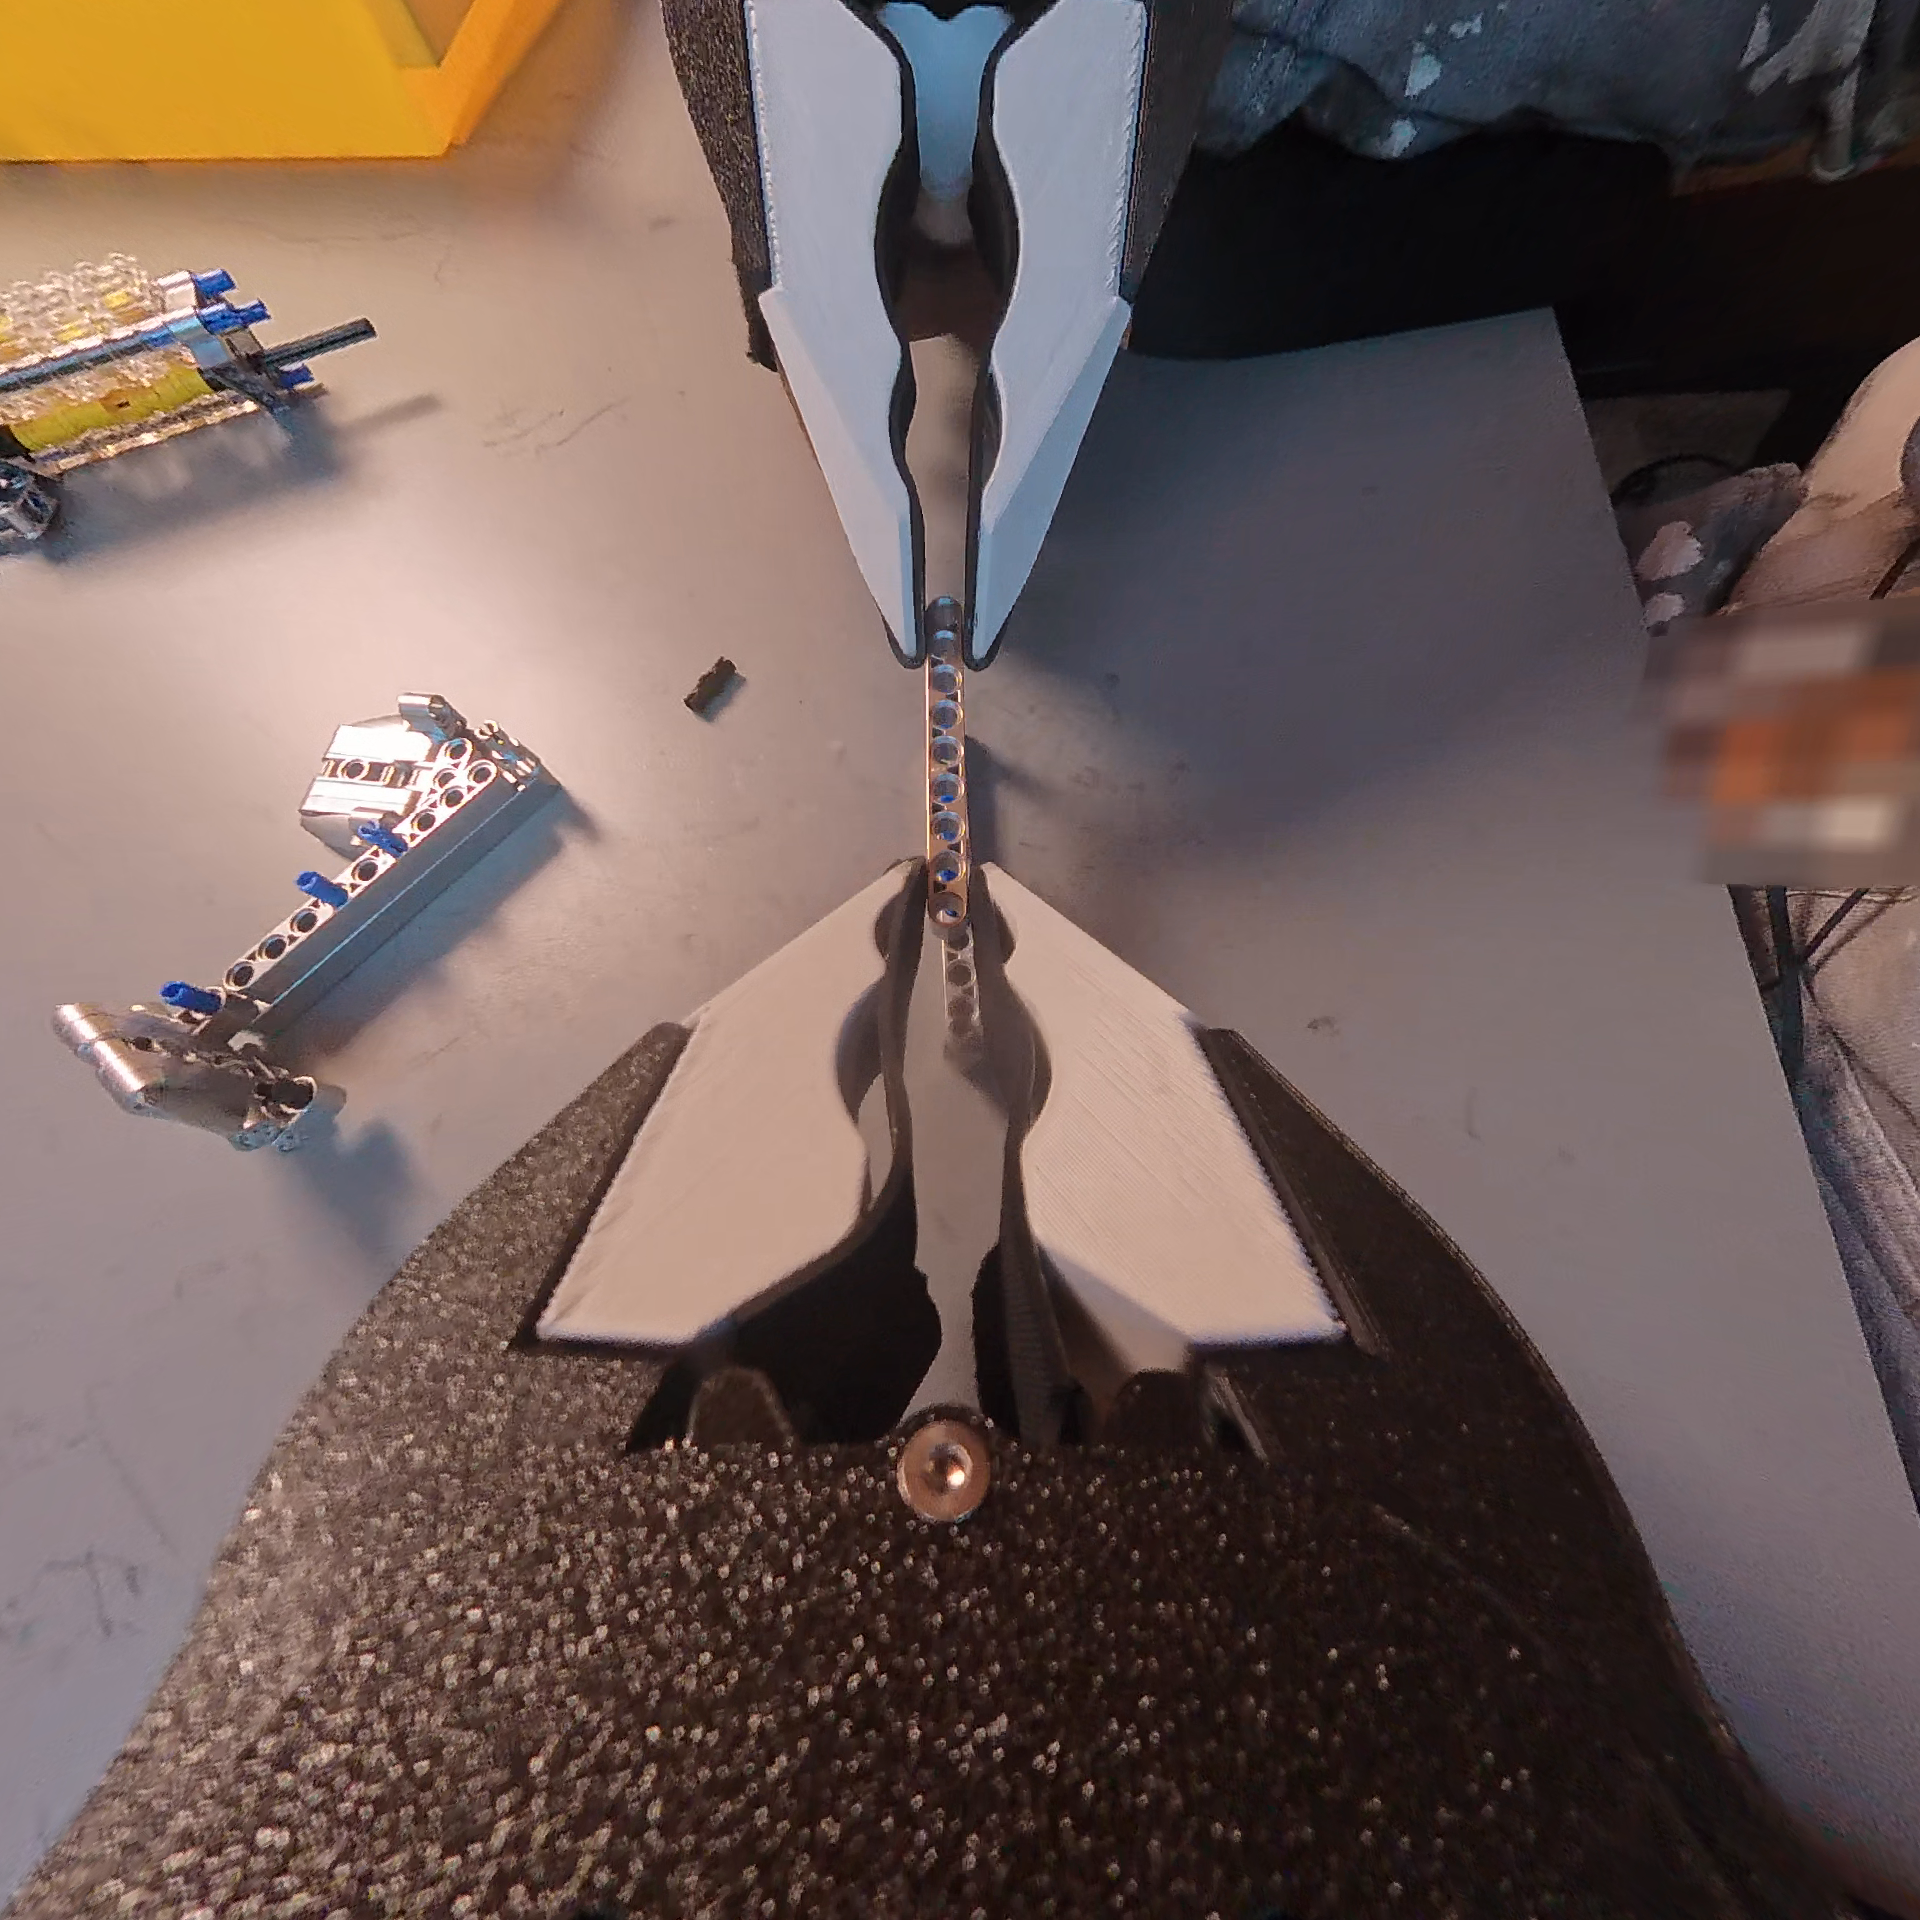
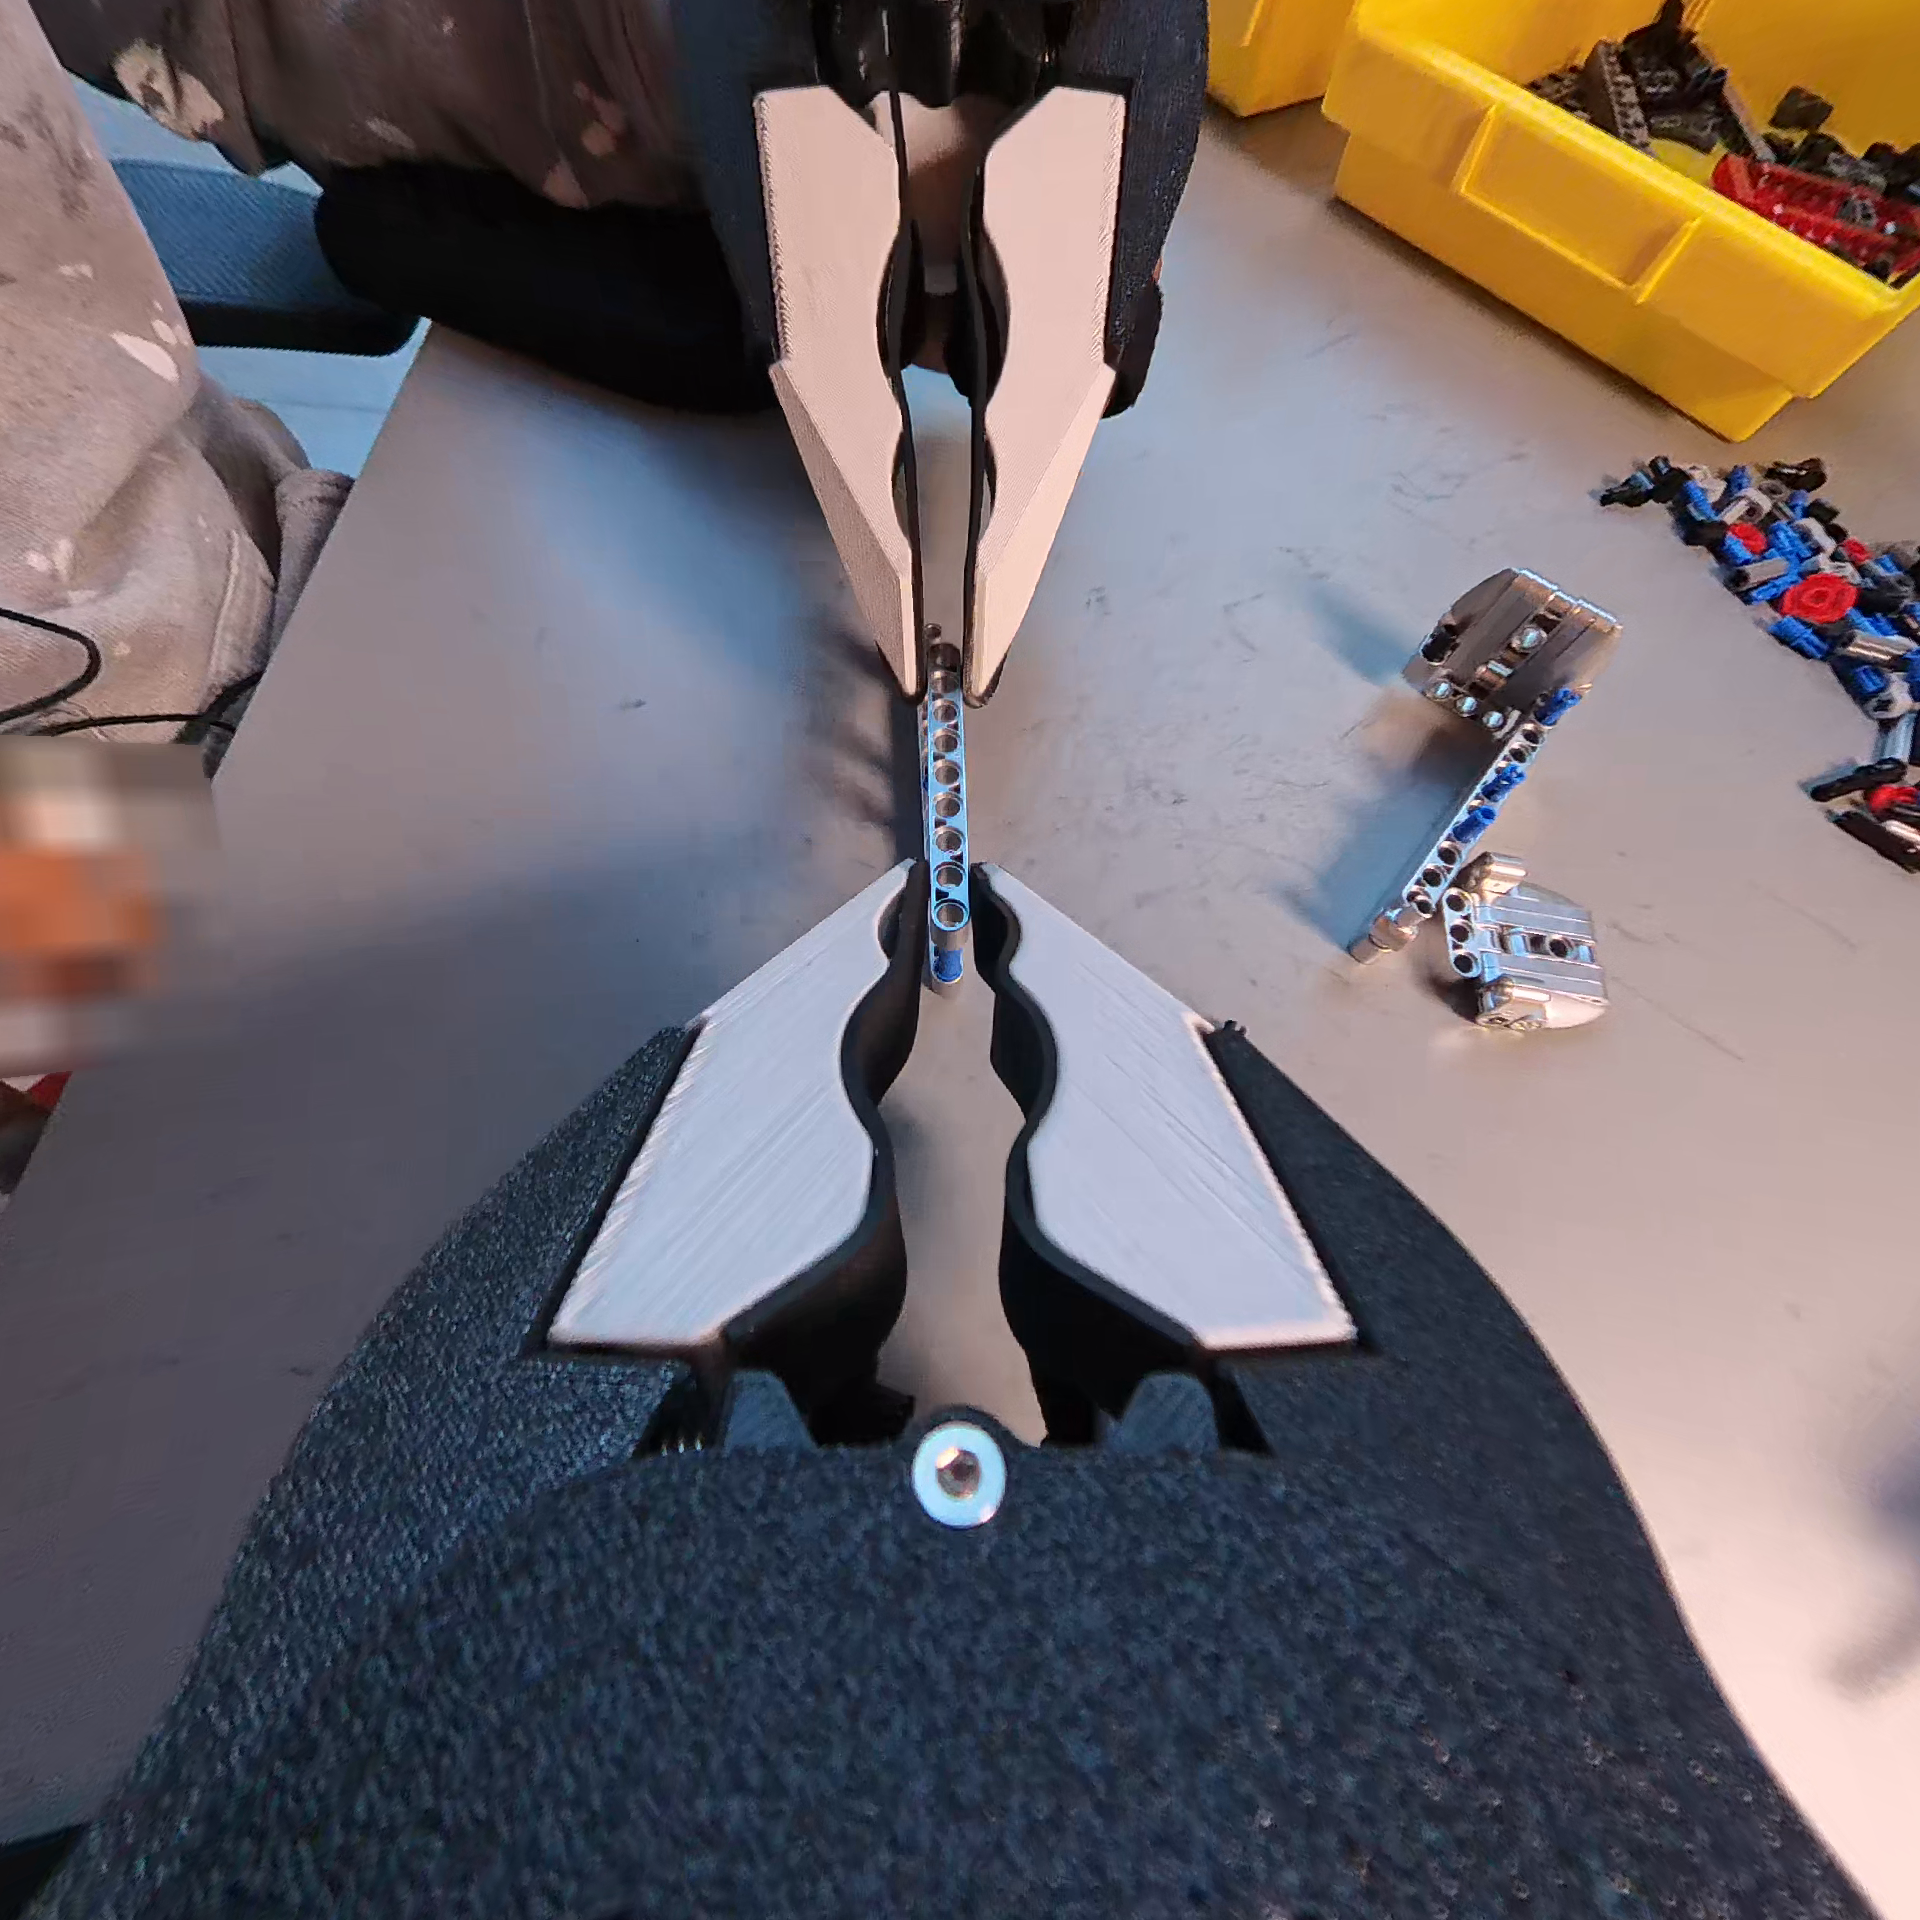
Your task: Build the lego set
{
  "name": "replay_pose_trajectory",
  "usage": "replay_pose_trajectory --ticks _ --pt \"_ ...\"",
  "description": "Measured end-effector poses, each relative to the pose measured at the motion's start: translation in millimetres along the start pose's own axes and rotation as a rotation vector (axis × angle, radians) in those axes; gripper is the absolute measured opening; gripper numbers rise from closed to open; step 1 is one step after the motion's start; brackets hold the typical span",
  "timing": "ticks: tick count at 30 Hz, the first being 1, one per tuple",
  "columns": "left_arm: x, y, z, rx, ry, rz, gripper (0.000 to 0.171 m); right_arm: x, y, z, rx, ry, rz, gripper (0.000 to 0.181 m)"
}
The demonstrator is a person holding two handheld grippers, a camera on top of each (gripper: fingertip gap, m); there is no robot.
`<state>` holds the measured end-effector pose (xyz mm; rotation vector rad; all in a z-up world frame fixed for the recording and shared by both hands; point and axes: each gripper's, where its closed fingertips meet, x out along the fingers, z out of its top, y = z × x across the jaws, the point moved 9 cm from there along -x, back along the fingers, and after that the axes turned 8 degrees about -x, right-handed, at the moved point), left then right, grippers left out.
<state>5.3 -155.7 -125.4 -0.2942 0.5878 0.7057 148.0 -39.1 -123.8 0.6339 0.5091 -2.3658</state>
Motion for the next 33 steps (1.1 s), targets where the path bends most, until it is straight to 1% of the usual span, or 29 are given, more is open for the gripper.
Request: replay_pose_trajectory --ticks 8,15,20,26,33 --pt "2.6 0.8 -2.9 -0.013 0.024 0.002 0.005 4.6 0.2 -3.5 -0.004 0.047 -0.001 0.007" --pt "5.5 -0.4 -5.0 -0.016 0.049 -0.001 0.005 4.9 1.4 -3.0 -0.011 0.047 -0.002 0.007" --pt "6.0 -1.1 -5.7 -0.014 0.057 -0.007 0.005 8.6 3.8 -3.7 -0.030 0.073 -0.002 0.007" --pt "3.8 -0.2 -6.4 -0.009 0.060 -0.003 0.006 10.3 2.7 -2.6 -0.034 0.074 -0.008 0.006" --pt "5.4 -1.0 -6.1 -0.015 0.063 -0.007 0.007 11.1 1.0 -2.5 -0.012 0.072 0.019 0.006"
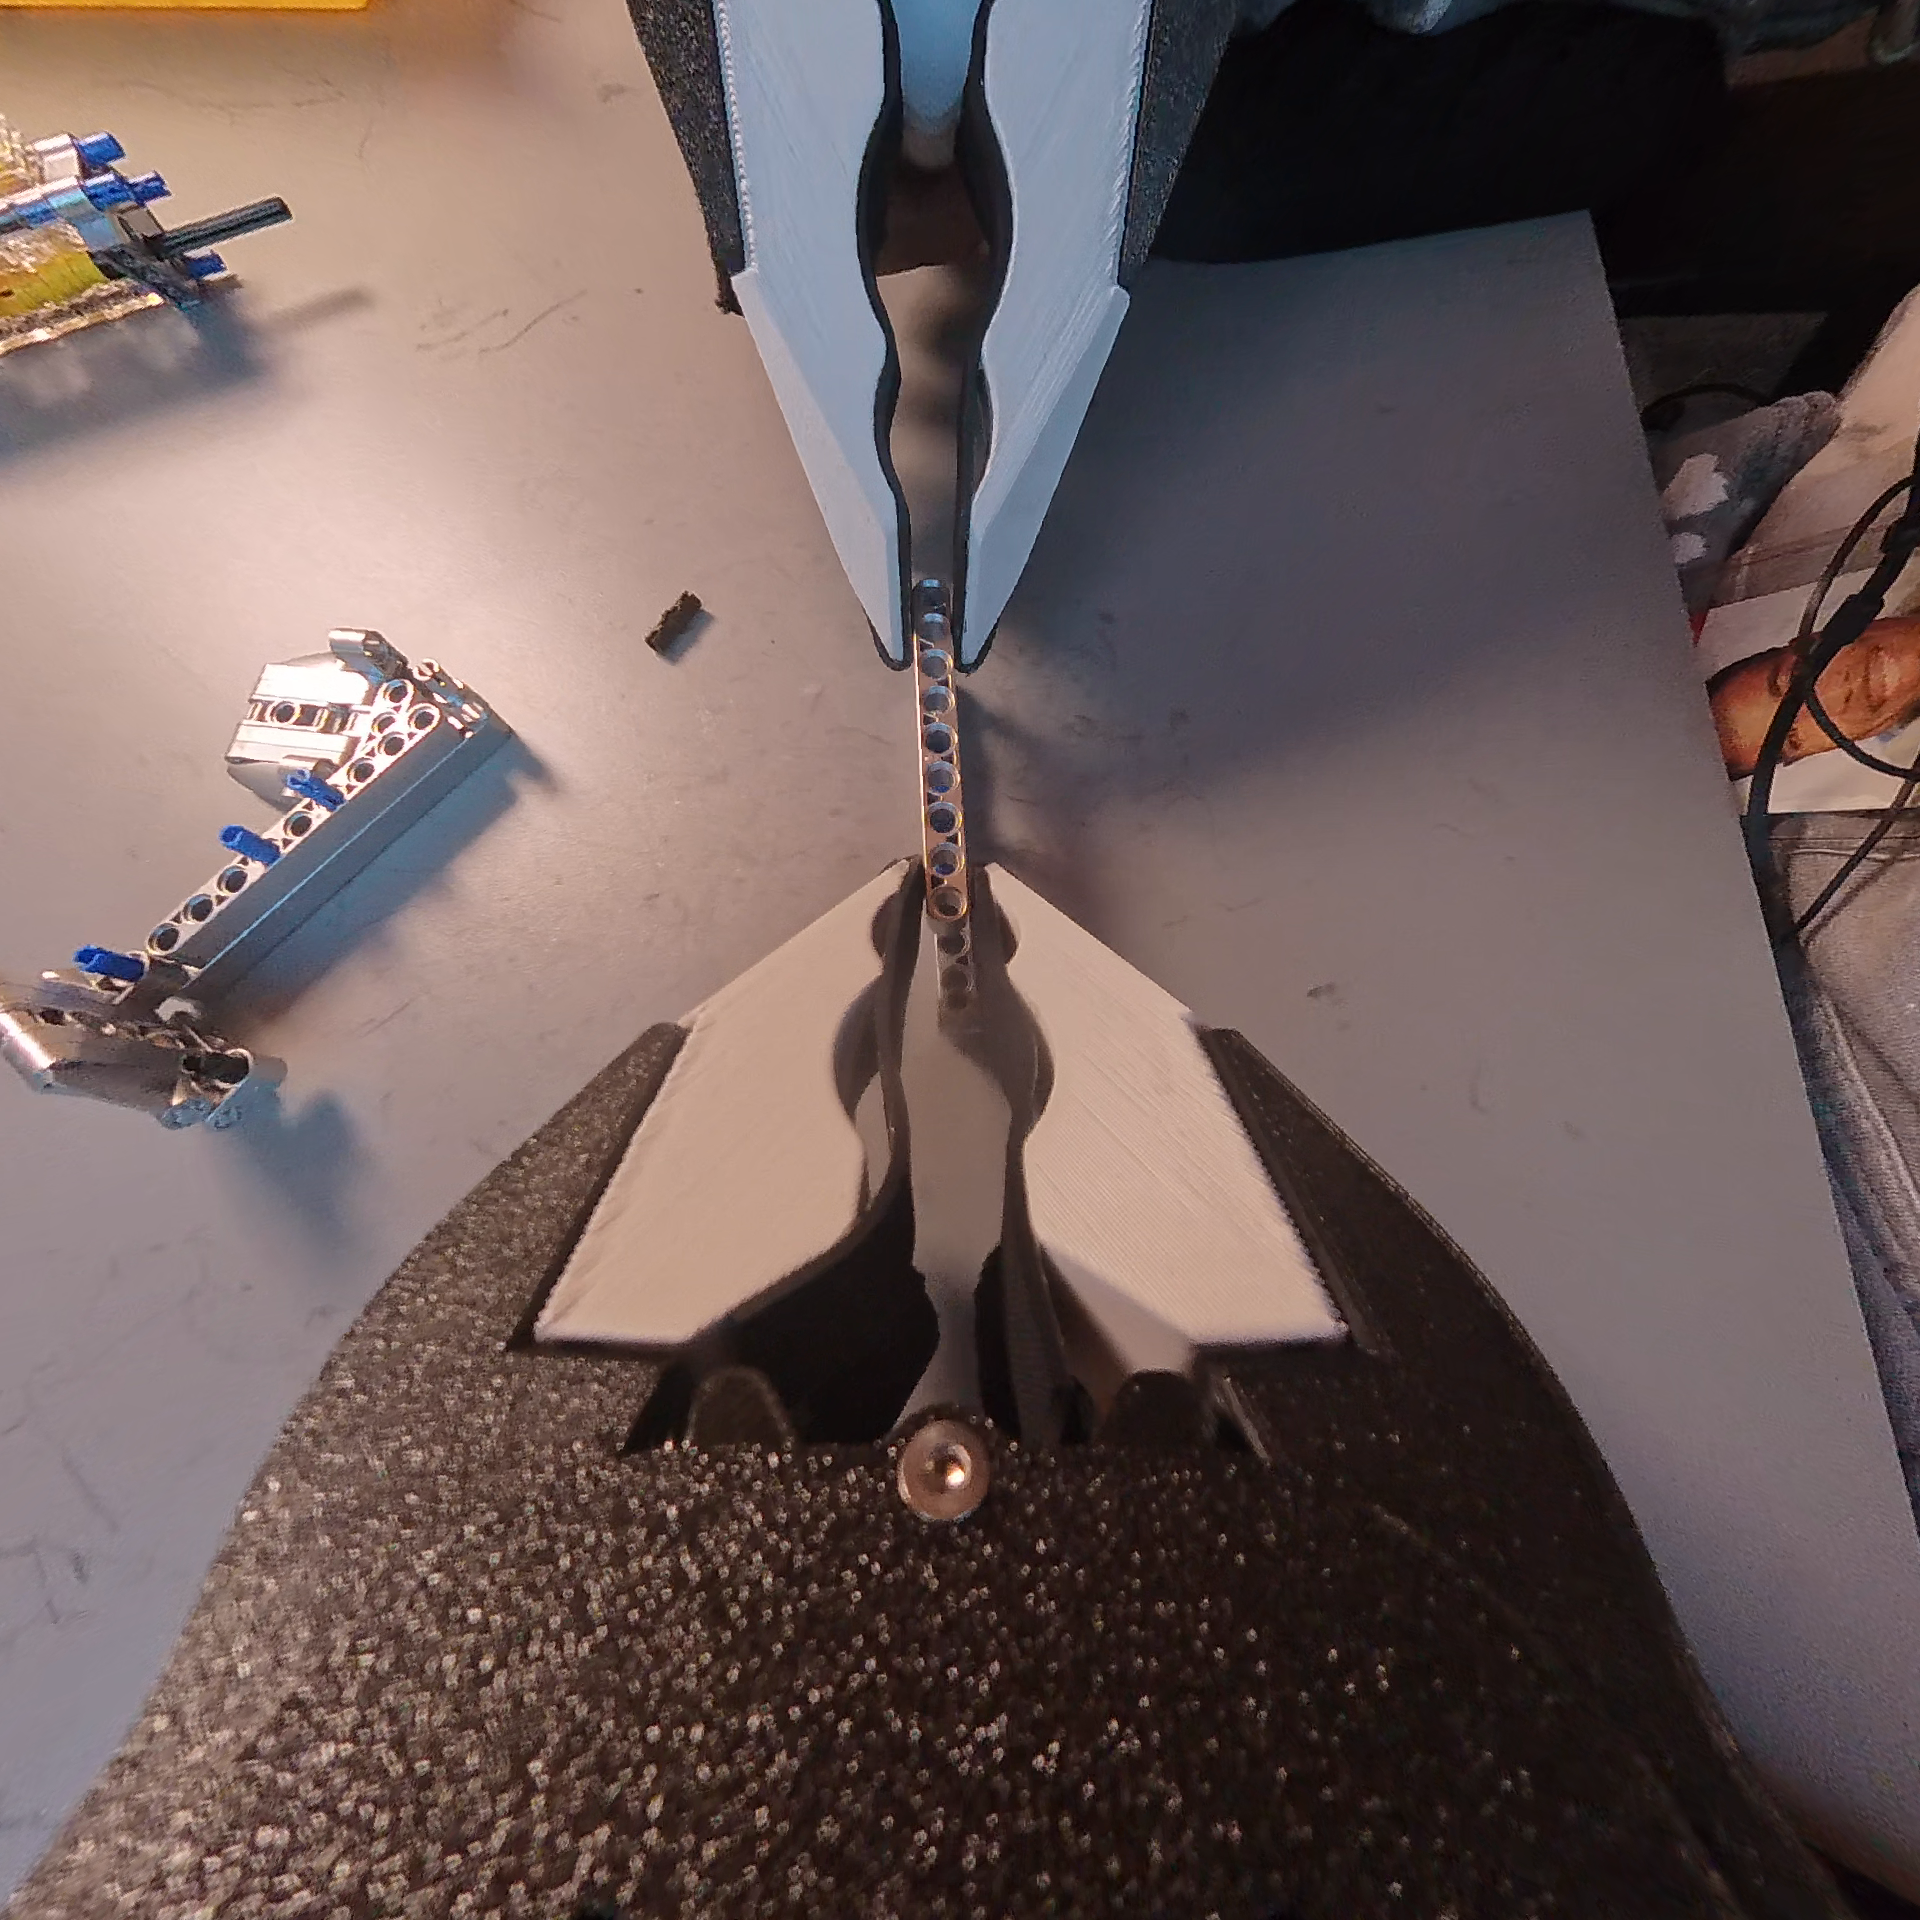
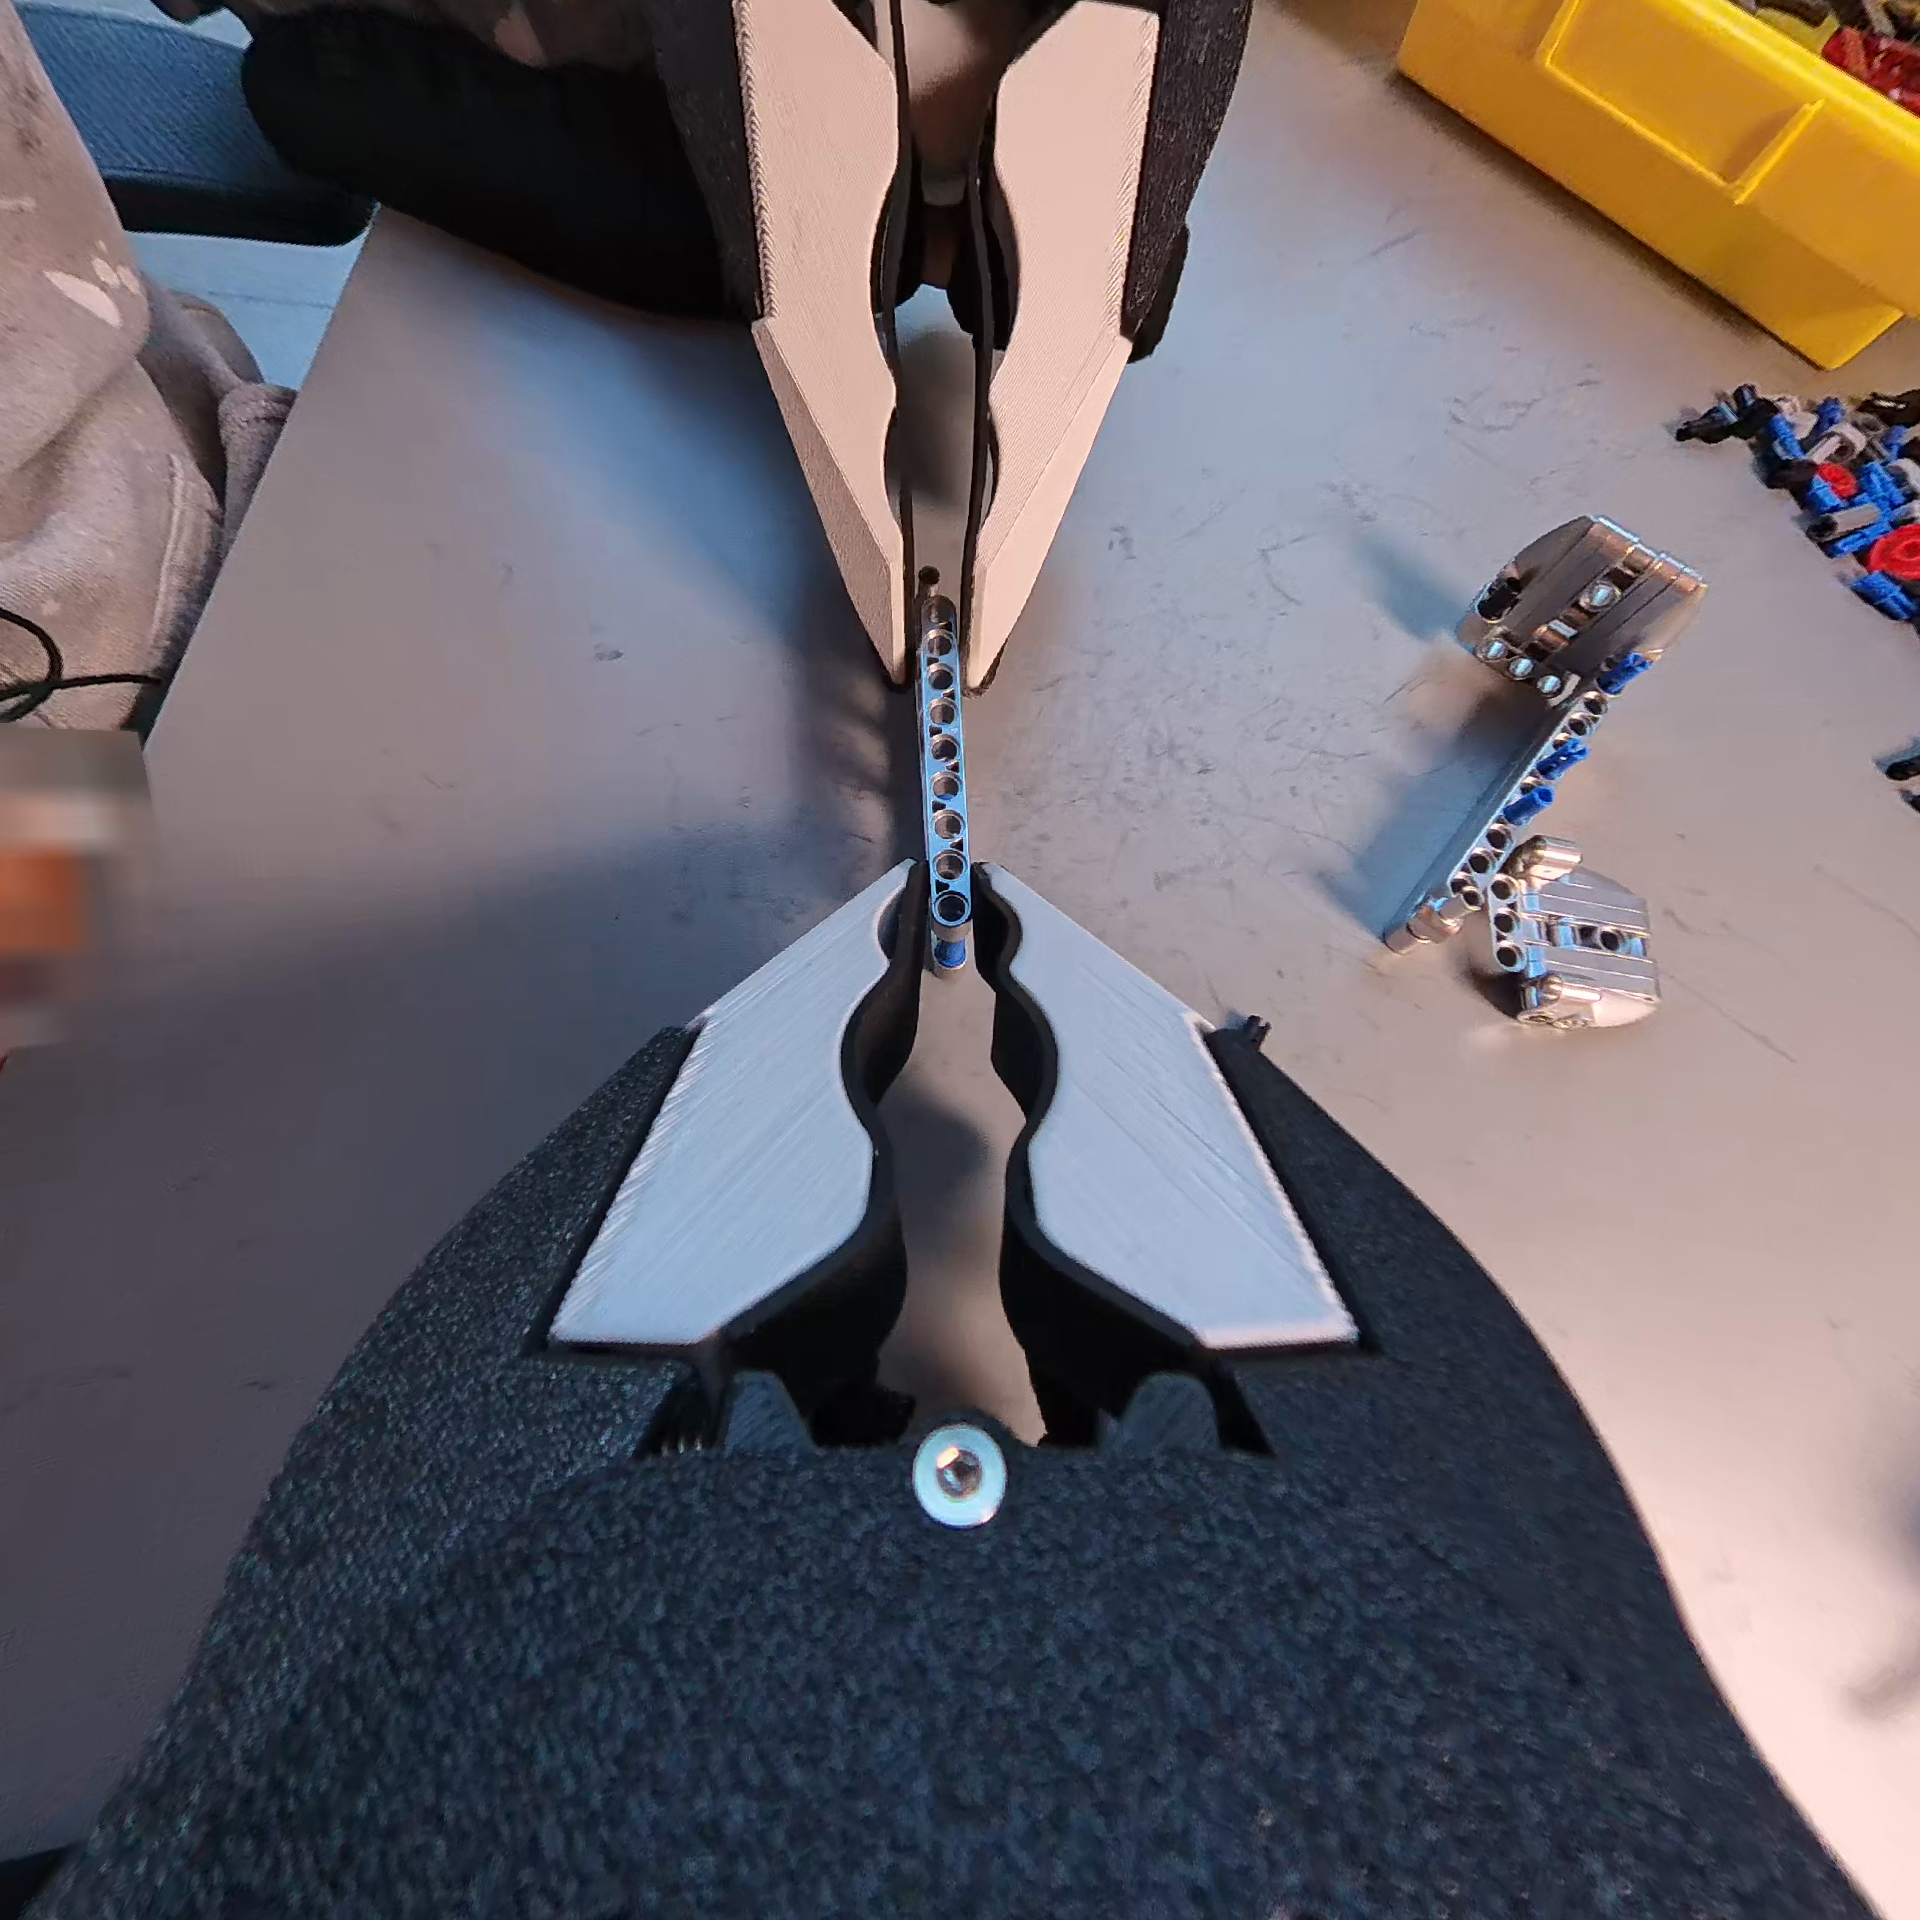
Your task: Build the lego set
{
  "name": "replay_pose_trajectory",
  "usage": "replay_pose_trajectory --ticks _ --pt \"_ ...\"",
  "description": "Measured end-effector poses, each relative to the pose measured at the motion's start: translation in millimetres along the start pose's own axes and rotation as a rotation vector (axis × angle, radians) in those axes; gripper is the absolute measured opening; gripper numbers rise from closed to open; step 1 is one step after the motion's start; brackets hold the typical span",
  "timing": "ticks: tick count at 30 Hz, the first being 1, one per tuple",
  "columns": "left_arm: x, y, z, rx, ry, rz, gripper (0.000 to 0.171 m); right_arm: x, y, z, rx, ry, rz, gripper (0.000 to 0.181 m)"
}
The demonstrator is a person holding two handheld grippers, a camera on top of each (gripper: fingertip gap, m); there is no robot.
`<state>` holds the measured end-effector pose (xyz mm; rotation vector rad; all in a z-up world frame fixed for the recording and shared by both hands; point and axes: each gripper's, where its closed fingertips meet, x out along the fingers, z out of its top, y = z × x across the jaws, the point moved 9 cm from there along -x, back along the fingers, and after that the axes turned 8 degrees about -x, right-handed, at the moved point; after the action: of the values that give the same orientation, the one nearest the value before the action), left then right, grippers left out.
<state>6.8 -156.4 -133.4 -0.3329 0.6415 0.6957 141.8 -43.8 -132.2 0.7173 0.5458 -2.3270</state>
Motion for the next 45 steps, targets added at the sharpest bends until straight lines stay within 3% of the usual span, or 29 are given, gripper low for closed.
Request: replay_pose_trajectory --ticks 13,19,33,45 --pt "1.1 0.4 2.3 -0.083 0.021 -0.015 0.004 -11.7 -1.2 0.6 -0.006 -0.055 -0.012 0.014" --pt "0.8 1.9 2.2 -0.107 0.026 -0.015 0.004 -9.5 -0.8 -1.0 -0.017 -0.026 -0.022 0.008" --pt "-3.5 0.1 2.9 -0.066 0.002 -0.007 0.011 -7.1 0.1 -1.7 0.006 -0.011 0.001 0.006" --pt "-15.3 2.7 3.6 -0.048 -0.002 0.007 0.005 -3.5 -1.0 10.4 -0.016 -0.058 -0.036 0.006"
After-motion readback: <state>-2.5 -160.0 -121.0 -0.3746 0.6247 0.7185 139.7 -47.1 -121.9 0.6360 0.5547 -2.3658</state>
